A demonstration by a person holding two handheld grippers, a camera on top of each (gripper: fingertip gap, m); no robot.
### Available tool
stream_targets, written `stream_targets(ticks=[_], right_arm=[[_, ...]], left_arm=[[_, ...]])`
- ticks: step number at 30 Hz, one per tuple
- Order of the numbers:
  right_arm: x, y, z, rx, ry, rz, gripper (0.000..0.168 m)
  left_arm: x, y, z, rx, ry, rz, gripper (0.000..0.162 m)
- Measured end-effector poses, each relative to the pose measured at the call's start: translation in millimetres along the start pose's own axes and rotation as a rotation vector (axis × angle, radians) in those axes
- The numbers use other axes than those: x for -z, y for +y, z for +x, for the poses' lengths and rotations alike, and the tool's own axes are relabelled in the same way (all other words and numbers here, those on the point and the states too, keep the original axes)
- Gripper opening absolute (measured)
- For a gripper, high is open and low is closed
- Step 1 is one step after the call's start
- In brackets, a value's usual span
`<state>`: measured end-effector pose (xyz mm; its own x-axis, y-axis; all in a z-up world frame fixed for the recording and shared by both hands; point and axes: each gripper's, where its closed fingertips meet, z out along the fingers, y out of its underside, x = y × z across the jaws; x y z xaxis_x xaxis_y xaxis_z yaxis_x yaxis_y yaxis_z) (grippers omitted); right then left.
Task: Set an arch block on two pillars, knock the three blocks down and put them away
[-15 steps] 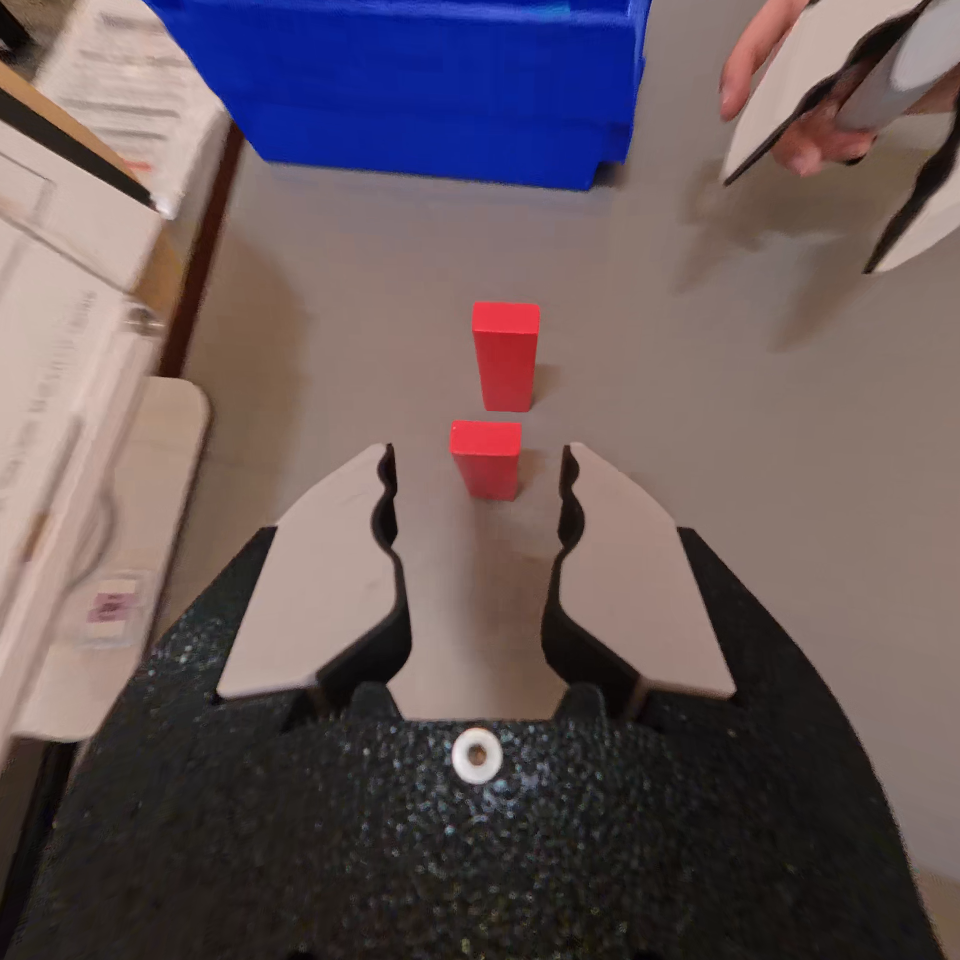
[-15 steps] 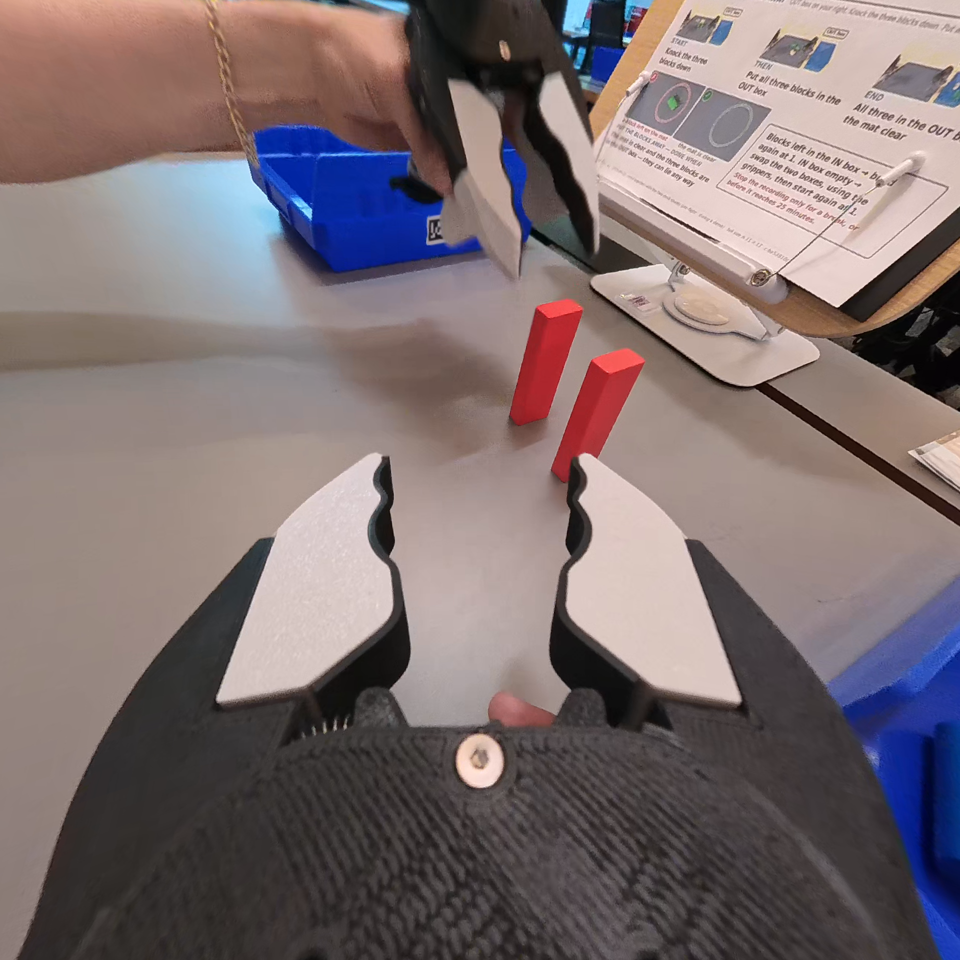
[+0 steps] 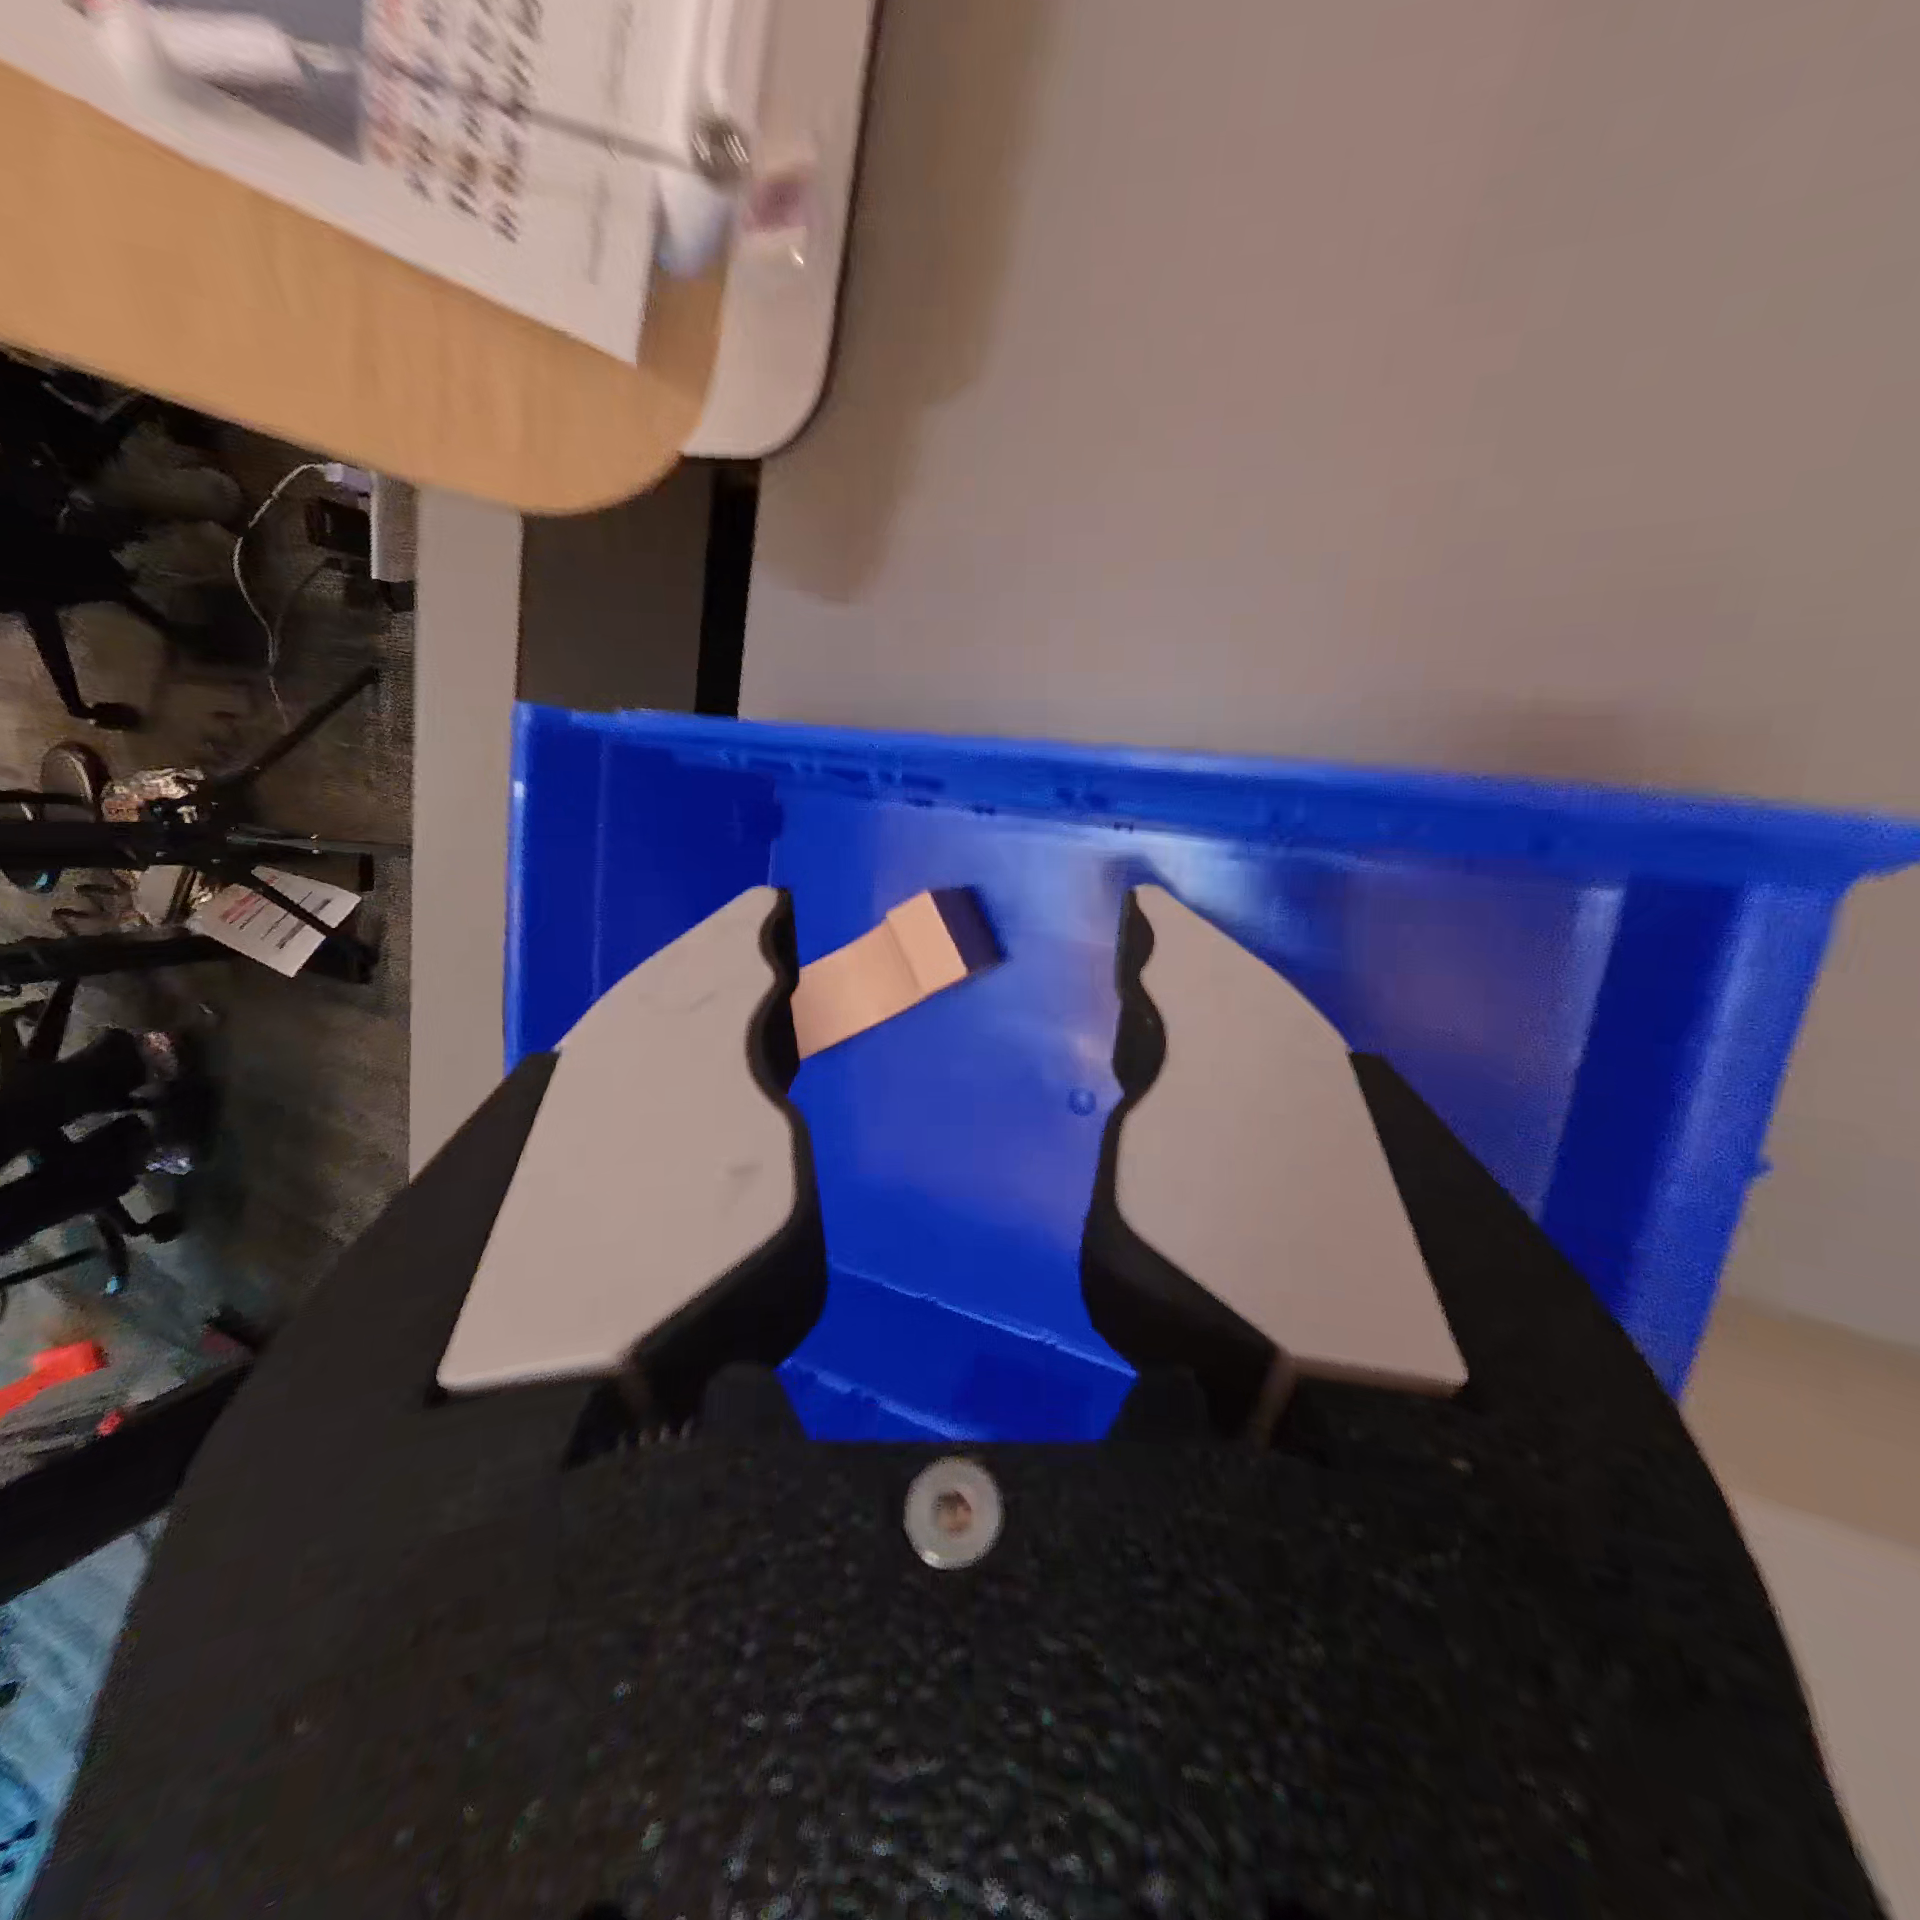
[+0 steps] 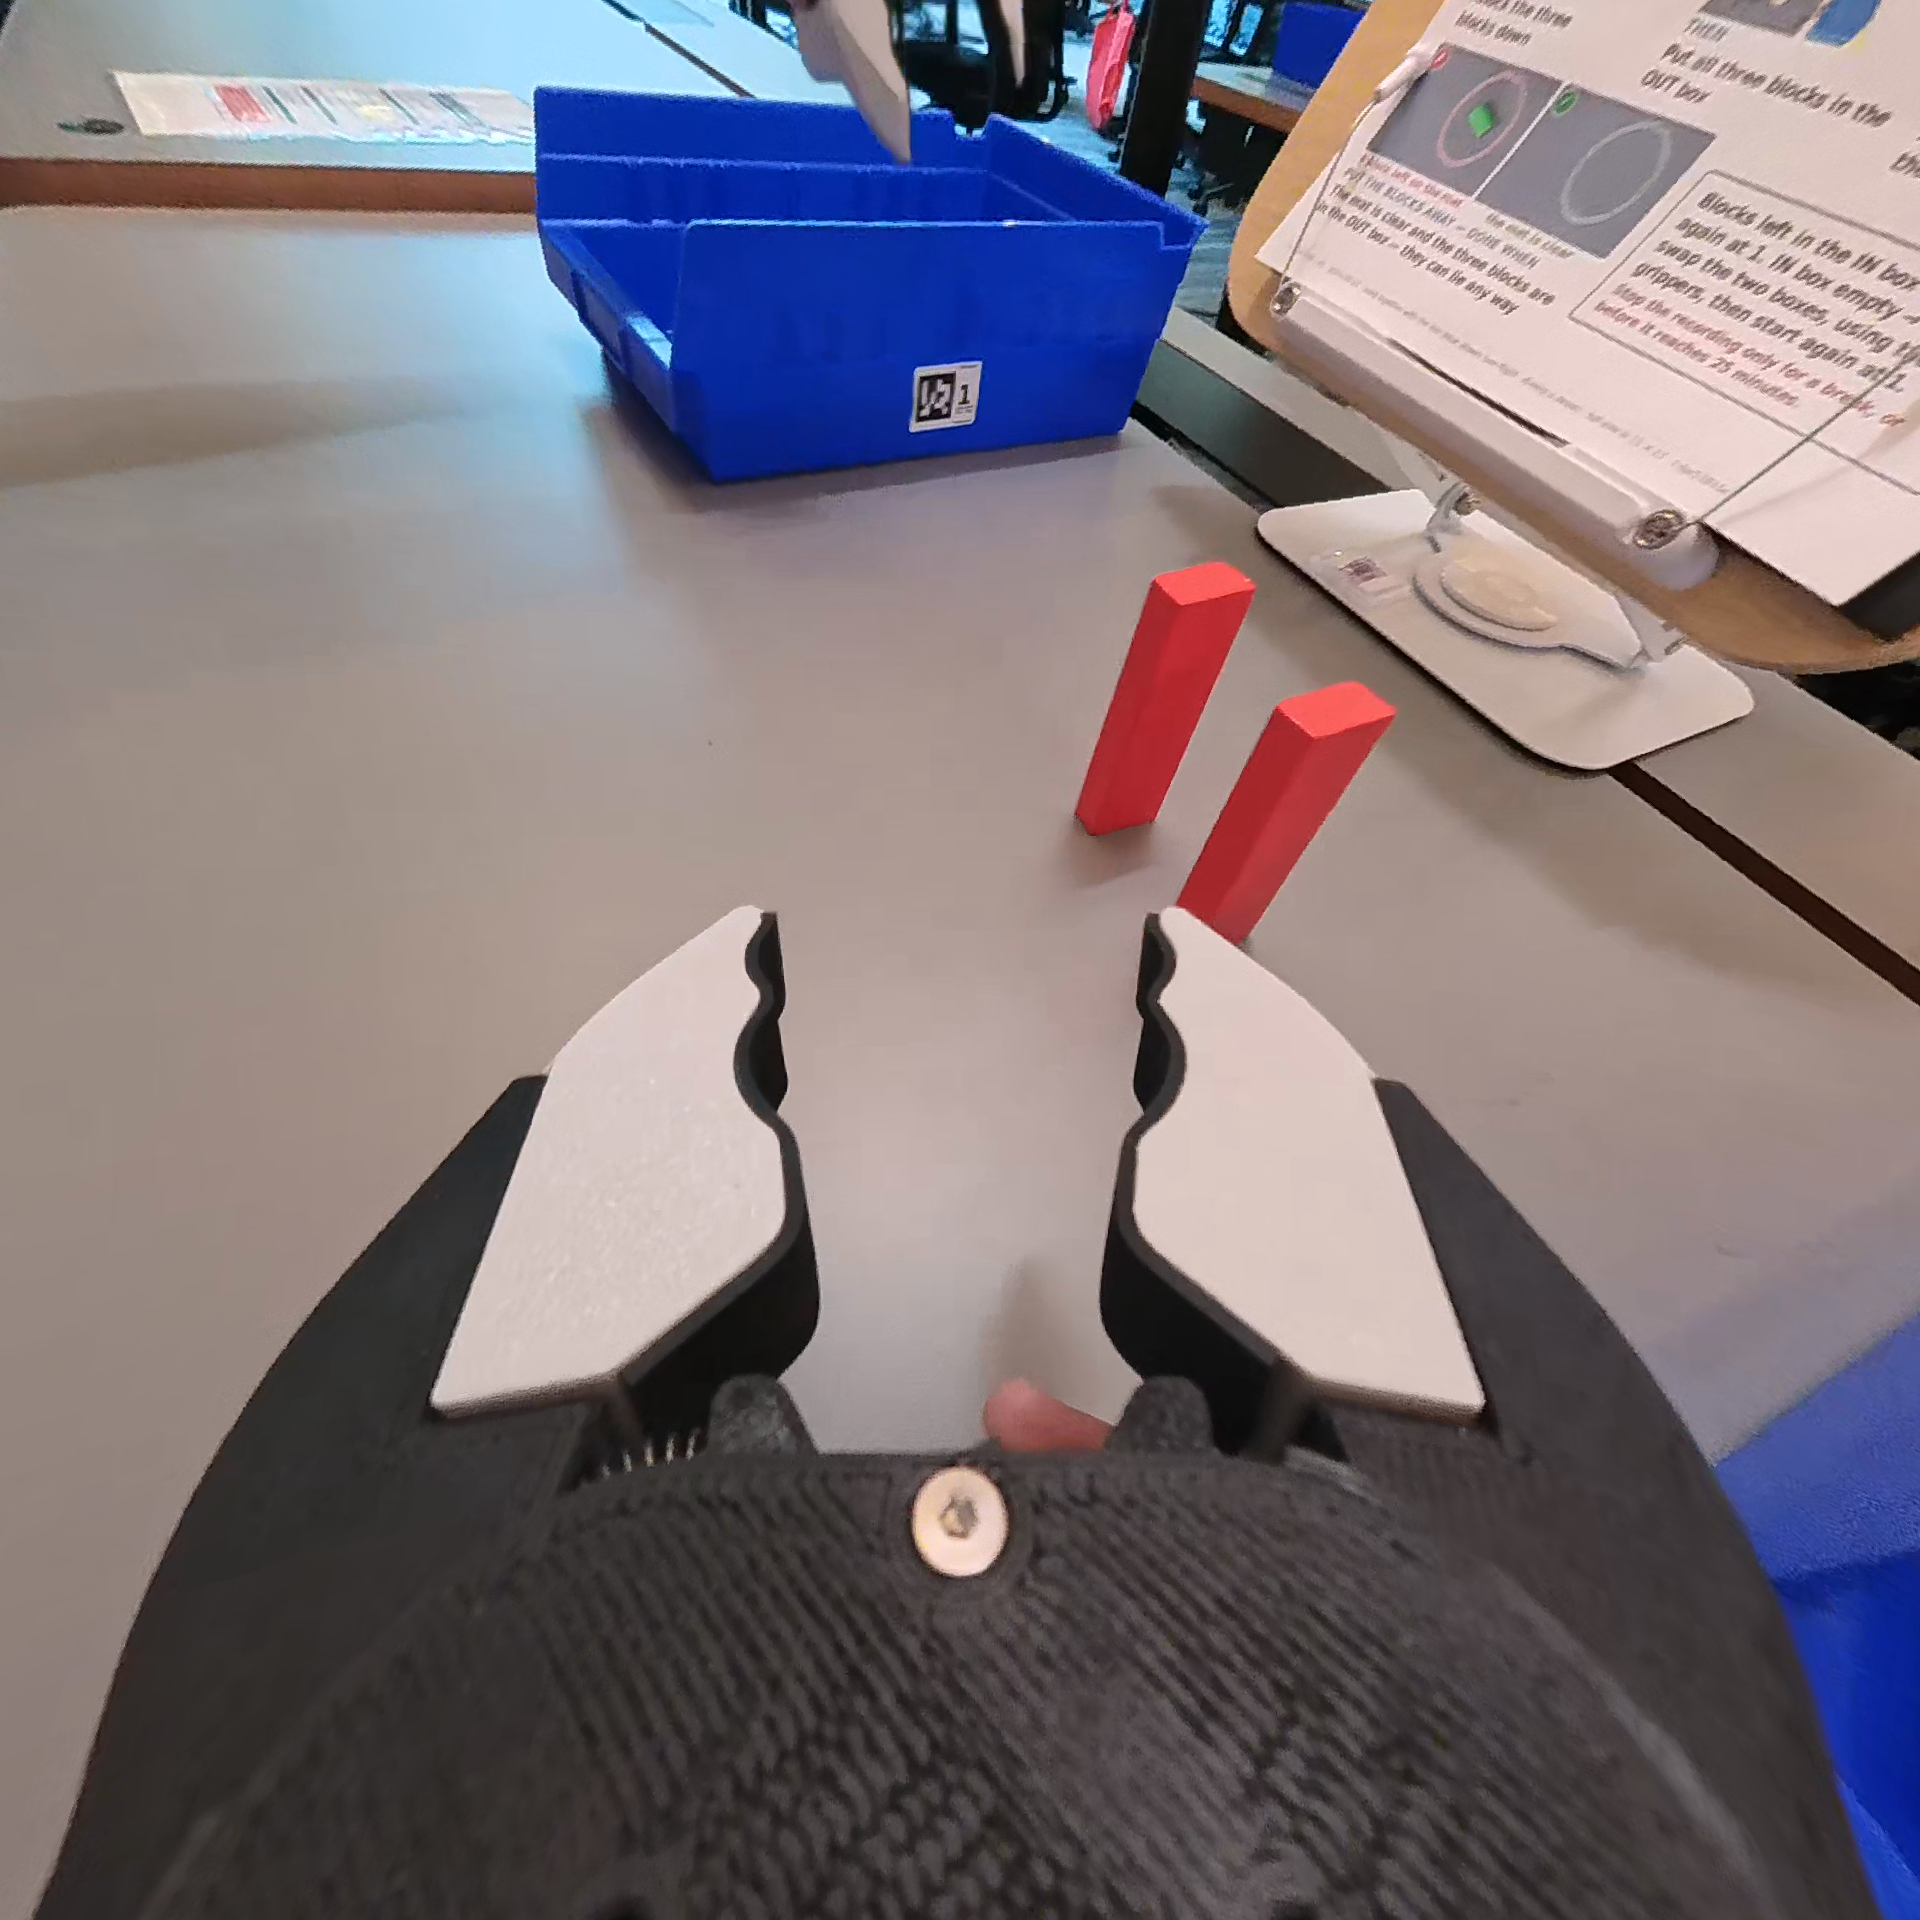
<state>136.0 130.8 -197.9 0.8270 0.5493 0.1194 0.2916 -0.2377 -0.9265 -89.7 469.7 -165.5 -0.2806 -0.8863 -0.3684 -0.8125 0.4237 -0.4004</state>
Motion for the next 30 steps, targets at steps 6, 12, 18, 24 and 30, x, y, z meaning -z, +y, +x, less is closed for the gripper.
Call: stream_targets(ticks=[6, 12, 18, 24, 30], right_arm=[[-6, 2, -6, 0.005, -0.027, -0.014, 0.067], [-4, 7, -2, -0.018, -0.021, -0.021, 0.067], [2, 17, 4, -0.021, 0.003, -0.052, 0.067], [4, 21, 10, -0.042, 0.024, -0.056, 0.067], [1, 21, 9, -0.046, 0.019, -0.052, 0.067]], left_arm=[[-45, 45, -3, -0.125, 0.035, -0.105, 0.061], [-72, 57, -2, -0.267, 0.115, -0.164, 0.059], [-85, 66, -3, -0.442, 0.19, -0.237, 0.055], [-95, 75, -3, -0.536, 0.262, -0.295, 0.048], [-110, 75, 4, -0.554, 0.257, -0.28, 0.017]])
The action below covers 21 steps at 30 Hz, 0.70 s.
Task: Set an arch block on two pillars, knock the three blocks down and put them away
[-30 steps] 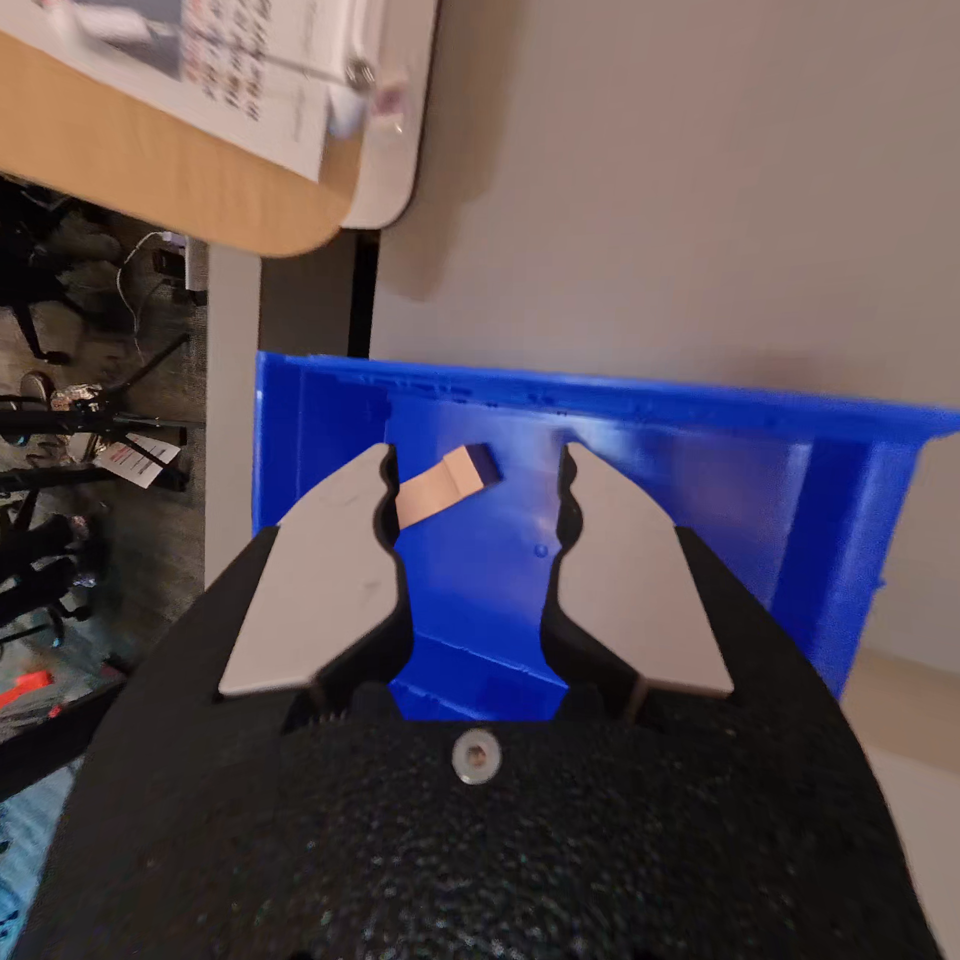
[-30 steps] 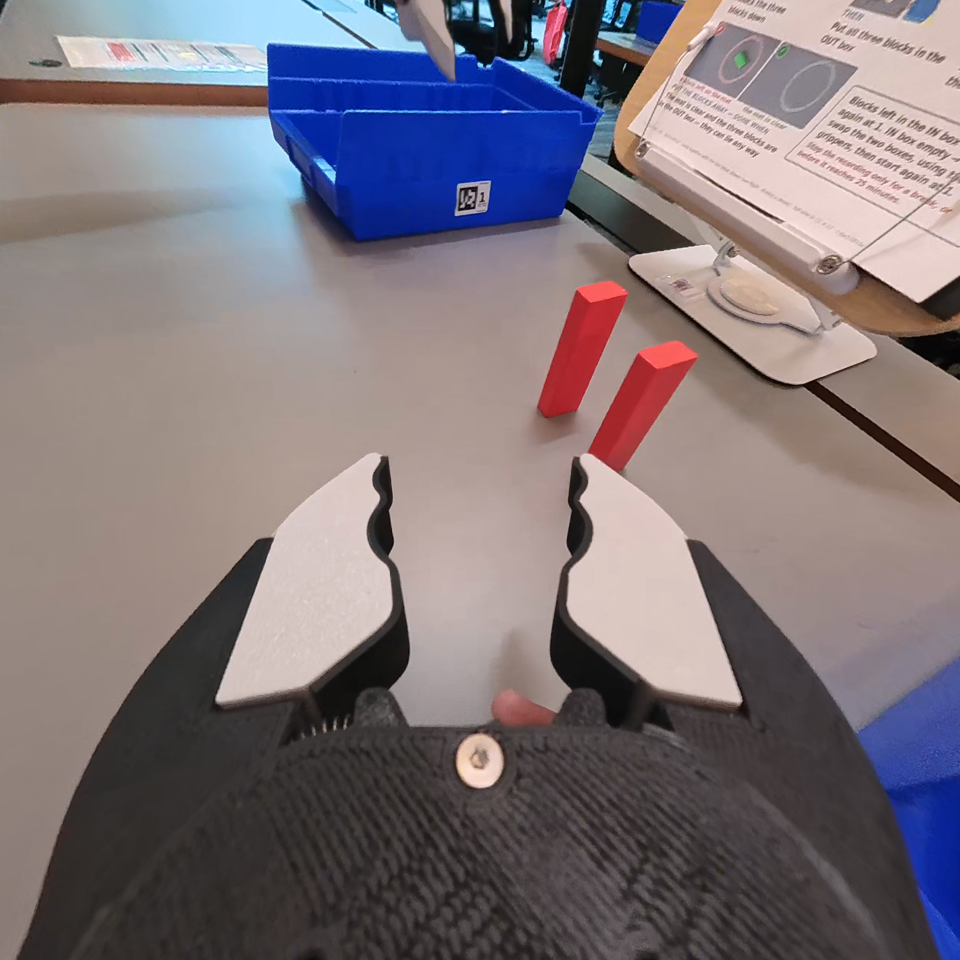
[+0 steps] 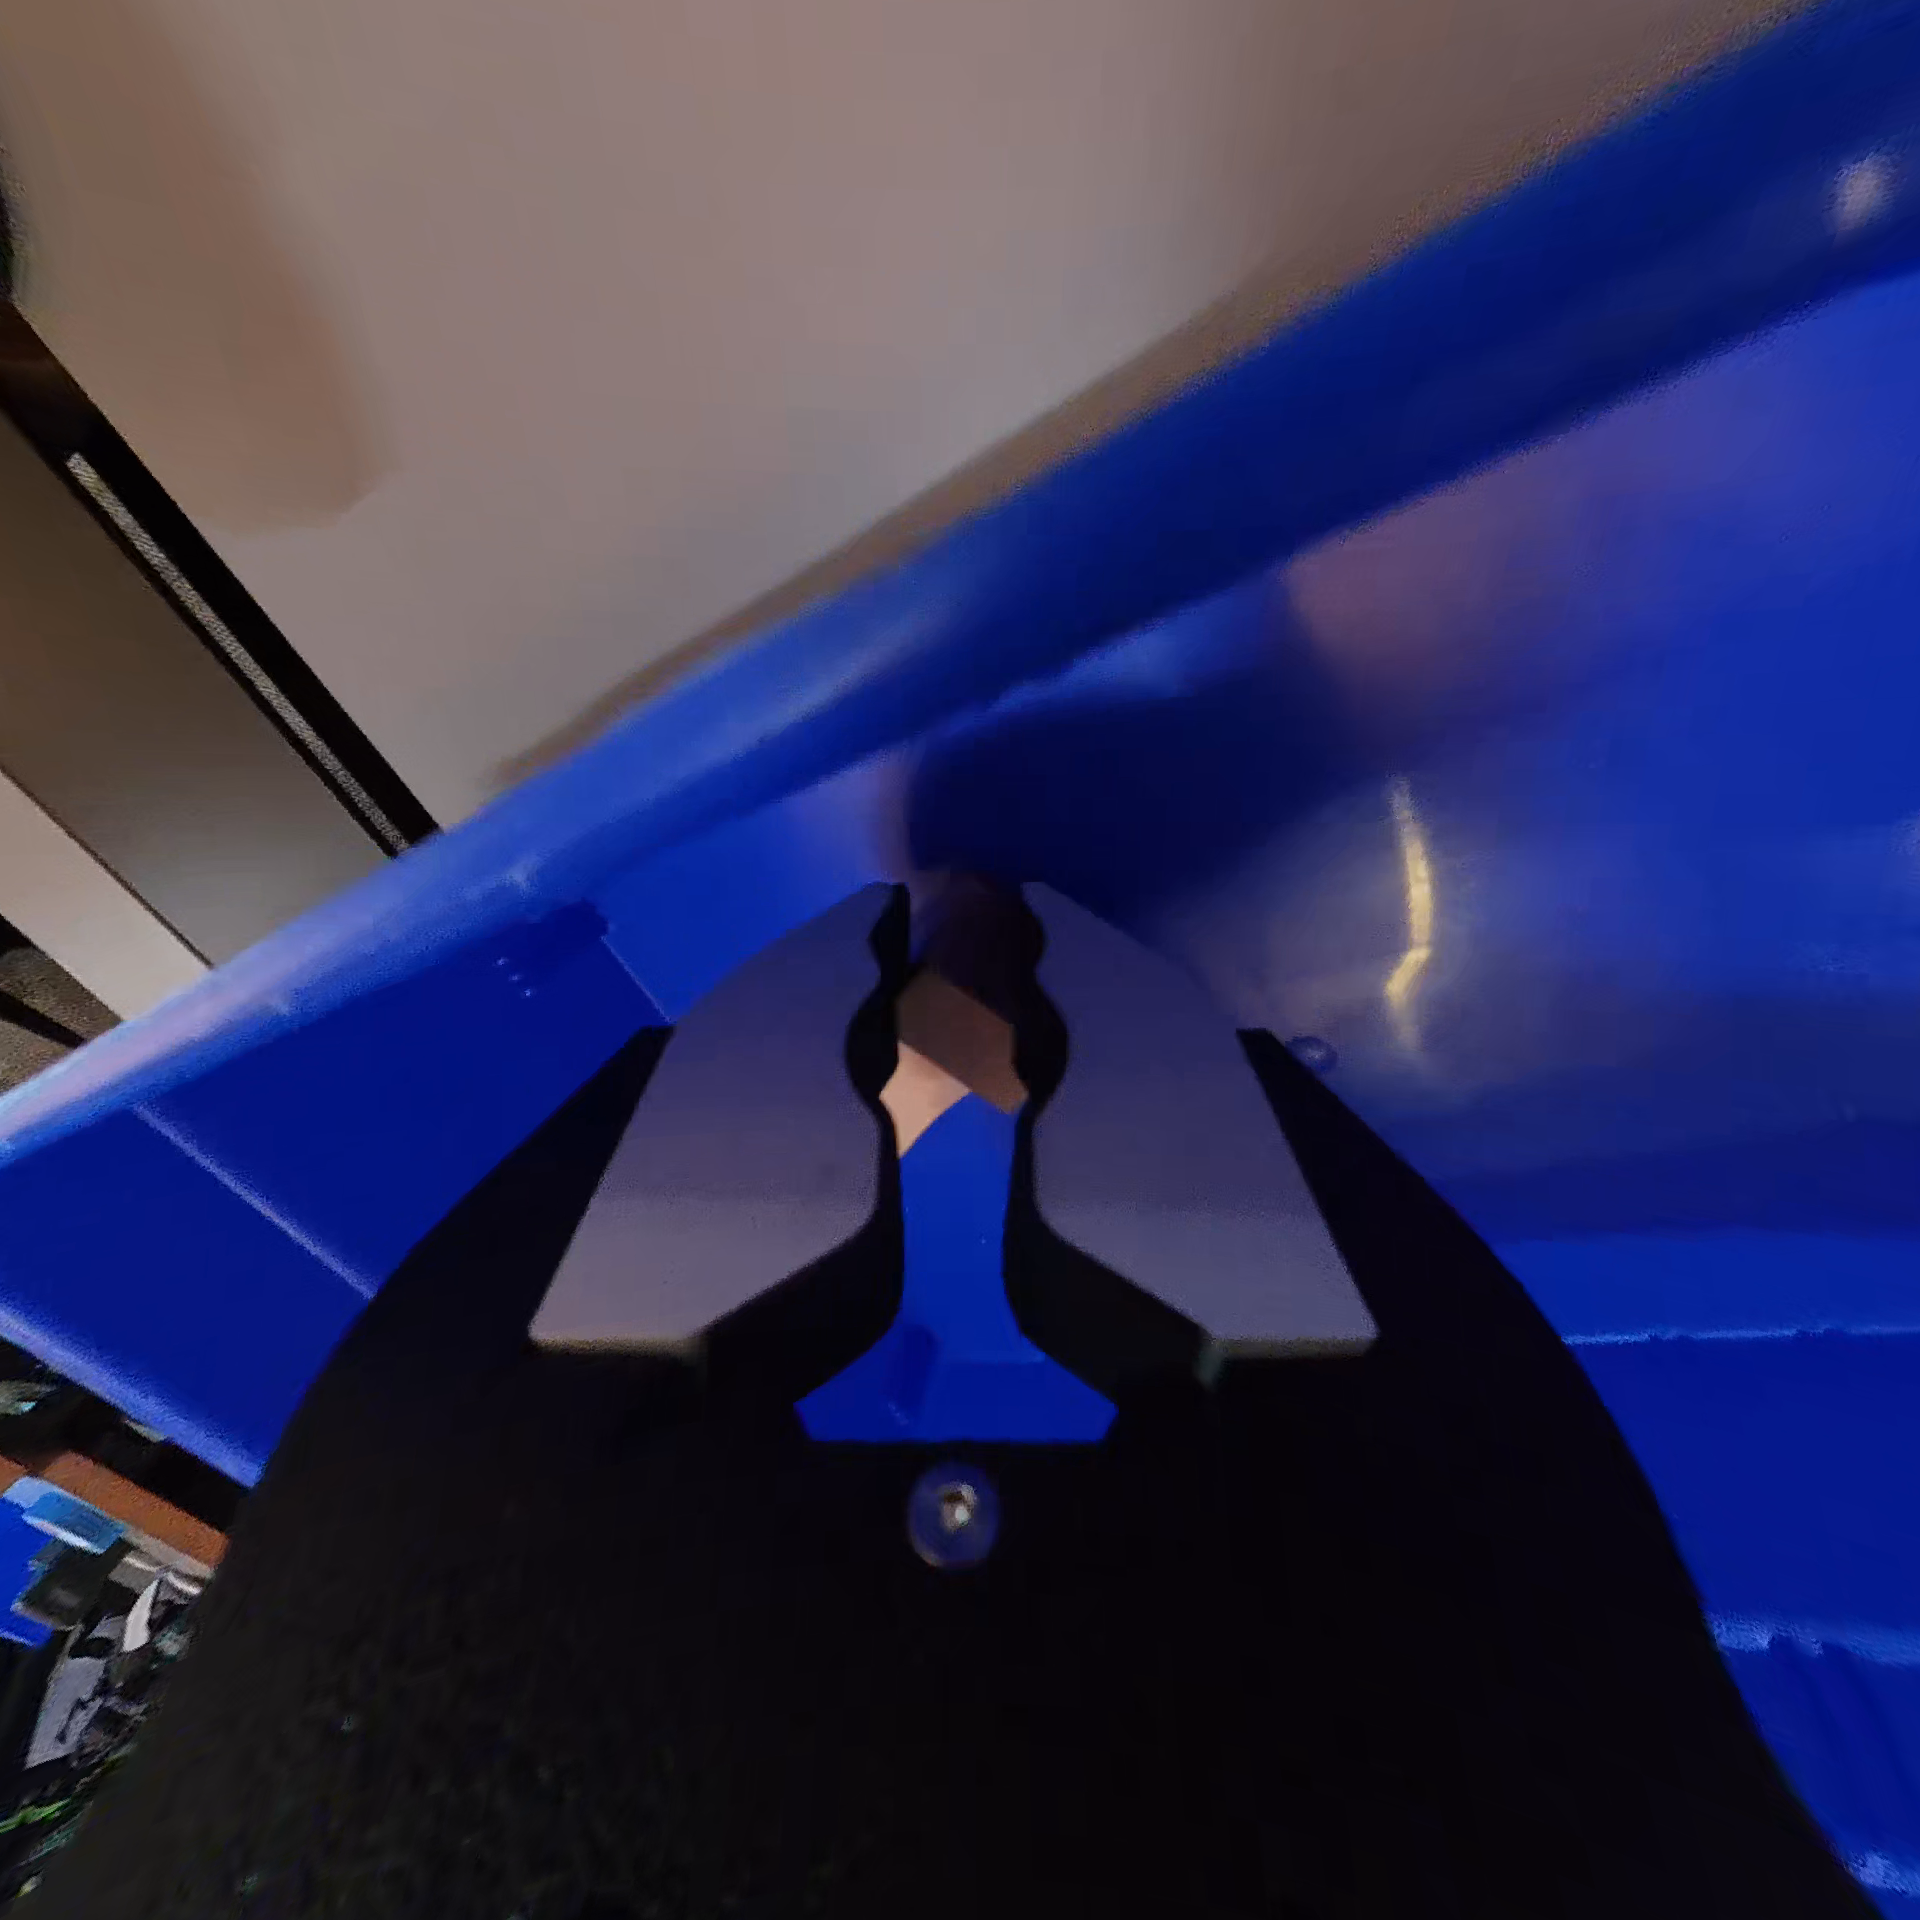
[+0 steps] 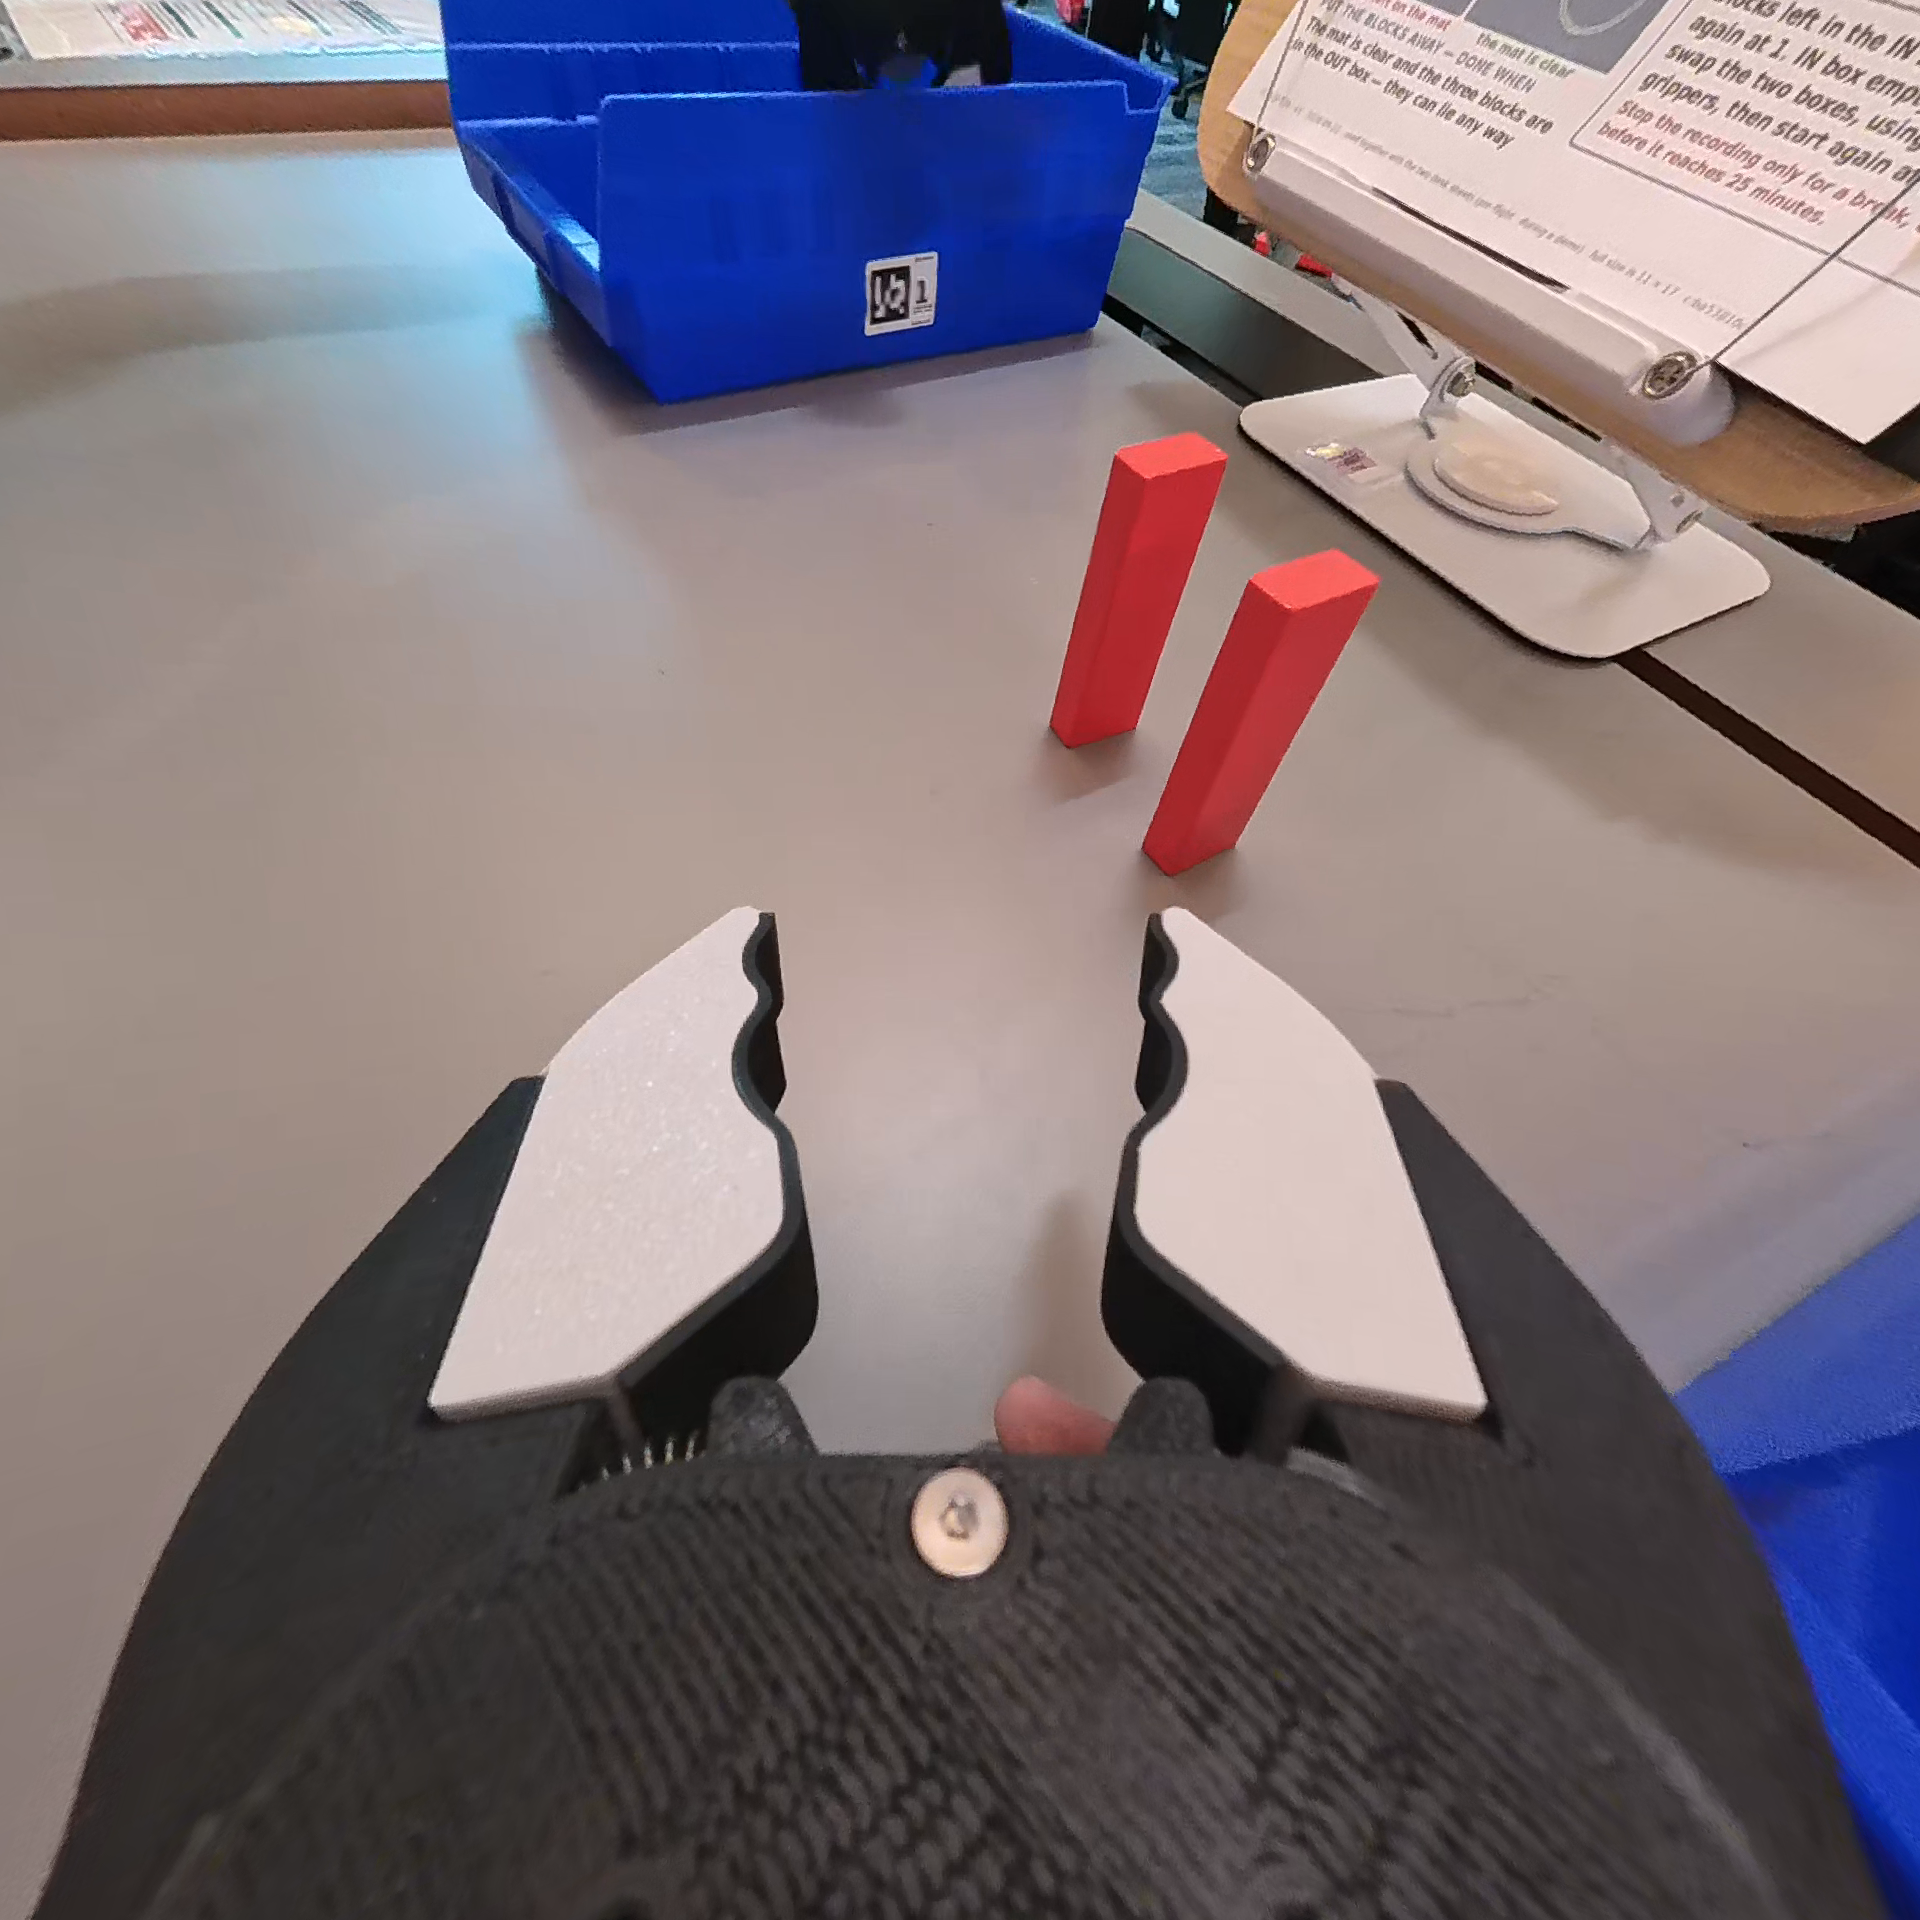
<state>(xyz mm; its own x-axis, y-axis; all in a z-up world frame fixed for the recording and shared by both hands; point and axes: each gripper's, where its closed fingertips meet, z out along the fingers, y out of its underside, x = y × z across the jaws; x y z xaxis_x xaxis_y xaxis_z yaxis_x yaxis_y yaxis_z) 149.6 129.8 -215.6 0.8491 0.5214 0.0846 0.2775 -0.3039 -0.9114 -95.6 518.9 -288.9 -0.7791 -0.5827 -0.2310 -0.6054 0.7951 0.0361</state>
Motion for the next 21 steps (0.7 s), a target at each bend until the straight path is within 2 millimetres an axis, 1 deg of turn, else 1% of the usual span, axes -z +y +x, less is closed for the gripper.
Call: stream_targets(ticks=[1, 2, 4, 6, 8, 9, 11, 13, 16, 18, 21], right_arm=[[0, -1, -1, 0.003, -0.002, 0.005, 0.067], [-1, -3, -2, 0.007, -0.006, 0.009, 0.067], [-2, -5, -5, 0.013, -0.015, 0.011, 0.067], [-3, -4, -8, 0.029, -0.023, -0.003, 0.067], [-2, -3, -11, 0.042, -0.025, -0.011, 0.067], [-2, -2, -12, 0.047, -0.027, -0.012, 0.067], [-2, -1, -13, 0.047, -0.026, -0.018, 0.067], [-1, -1, -13, 0.052, -0.026, -0.022, 0.067], [-1, 1, -14, 0.061, -0.029, -0.03, 0.067], [-1, 2, -13, 0.054, -0.029, -0.032, 0.067], [-2, 5, -12, 0.05, -0.028, -0.043, 0.067]], left_arm=[[0, -3, 1, 0.008, -0.003, 0.012, 0.006], [0, -6, 1, 0.019, -0.009, 0.03, 0.0], [0, -4, 3, 0.037, -0.022, 0.016, 0.0], [1, 1, 7, 0.101, -0.011, -0.002, 0.0], [10, 4, 12, 0.116, 0.004, 0.002, 0.023], [16, 6, 14, 0.118, 0.013, 0.005, 0.027], [25, 12, 11, 0.135, -0.005, -0.015, 0.045], [29, 21, 13, 0.107, -0.003, -0.065, 0.047], [25, 34, 14, 0.0, -0.032, -0.16, 0.048], [20, 36, 12, -0.053, -0.057, -0.191, 0.048], [12, 33, 6, -0.141, -0.093, -0.21, 0.042]])
